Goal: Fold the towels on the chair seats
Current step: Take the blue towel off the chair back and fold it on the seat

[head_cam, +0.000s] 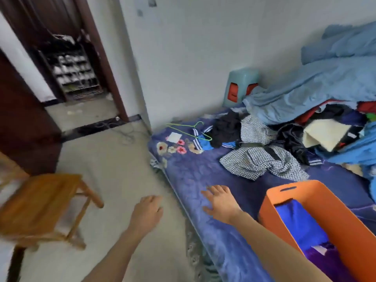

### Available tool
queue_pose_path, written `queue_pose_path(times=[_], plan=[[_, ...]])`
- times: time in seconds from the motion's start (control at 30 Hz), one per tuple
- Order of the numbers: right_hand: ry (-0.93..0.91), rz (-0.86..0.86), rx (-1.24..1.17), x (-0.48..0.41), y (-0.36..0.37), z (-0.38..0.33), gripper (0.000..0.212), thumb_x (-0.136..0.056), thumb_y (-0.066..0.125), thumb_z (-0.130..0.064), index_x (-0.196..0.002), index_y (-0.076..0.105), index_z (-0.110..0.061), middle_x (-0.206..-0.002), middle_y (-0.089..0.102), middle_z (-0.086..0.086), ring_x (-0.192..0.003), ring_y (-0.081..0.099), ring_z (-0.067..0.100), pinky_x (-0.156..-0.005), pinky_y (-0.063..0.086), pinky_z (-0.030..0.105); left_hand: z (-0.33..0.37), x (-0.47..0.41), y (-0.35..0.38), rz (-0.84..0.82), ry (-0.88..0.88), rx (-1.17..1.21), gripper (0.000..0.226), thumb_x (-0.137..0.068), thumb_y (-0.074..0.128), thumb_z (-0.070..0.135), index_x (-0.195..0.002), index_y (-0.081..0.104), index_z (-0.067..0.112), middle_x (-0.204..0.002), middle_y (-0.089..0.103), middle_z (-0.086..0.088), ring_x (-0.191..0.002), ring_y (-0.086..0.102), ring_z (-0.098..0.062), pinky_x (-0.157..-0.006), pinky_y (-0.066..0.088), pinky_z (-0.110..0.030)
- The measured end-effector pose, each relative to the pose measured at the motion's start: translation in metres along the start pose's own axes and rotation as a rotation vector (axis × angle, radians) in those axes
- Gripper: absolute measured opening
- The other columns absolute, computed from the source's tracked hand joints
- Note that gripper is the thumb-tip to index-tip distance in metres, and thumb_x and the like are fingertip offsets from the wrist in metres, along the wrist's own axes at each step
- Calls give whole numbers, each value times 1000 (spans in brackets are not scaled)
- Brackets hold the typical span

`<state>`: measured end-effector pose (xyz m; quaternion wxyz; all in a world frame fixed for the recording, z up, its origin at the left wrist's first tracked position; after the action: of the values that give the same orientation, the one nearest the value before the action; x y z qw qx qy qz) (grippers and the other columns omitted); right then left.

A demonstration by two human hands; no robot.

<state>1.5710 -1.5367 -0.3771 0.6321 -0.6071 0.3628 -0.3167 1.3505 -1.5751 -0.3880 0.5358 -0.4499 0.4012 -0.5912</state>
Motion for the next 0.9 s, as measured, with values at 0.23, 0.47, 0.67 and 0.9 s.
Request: queue_pose_path(times=[0.23,0.47,0.67,0.9], plan=[[-325,-69,-48,1,1,-194,51,-61,34,-57,-89,68,-32,-77,68,-11,-66,65,11,-62,51,20,-167,189,-25,155,-441,133,42,-96,40,28,-137,42,18,-142,44,0,-130,39,-19,-107,31,-30],[-468,-15,6,-20,-35,-309,48,-65,34,-57,-92,65,-34,-83,69,-11,-75,68,10,-62,54,24,-249,287,-76,330,-633,225,34,-95,47,25,-127,53,14,-132,54,-5,-123,46,-22,-101,35,-32],[-609,26,92,-80,-53,-390,49,-68,32,-56,-87,72,-34,-84,70,-12,-76,68,8,-62,55,25,-316,306,-131,431,-706,245,30,-88,41,36,-102,61,18,-104,64,-4,-100,56,-25,-85,48,-38],[-717,92,30,-193,-67,-478,40,-66,36,-52,-85,69,-37,-81,67,-17,-74,66,3,-63,54,23,-408,270,-214,593,-761,159,46,-92,38,40,-126,56,14,-128,57,-6,-120,47,-24,-100,38,-33]])
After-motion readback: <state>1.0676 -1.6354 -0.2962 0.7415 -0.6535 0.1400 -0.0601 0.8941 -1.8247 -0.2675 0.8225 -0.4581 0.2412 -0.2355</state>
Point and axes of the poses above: each hand's wrist, its own x-axis away from the middle knuckle, its own y-axis out of the palm, z = x × y, the point moved 6 cm from there along -x, towards the middle knuckle
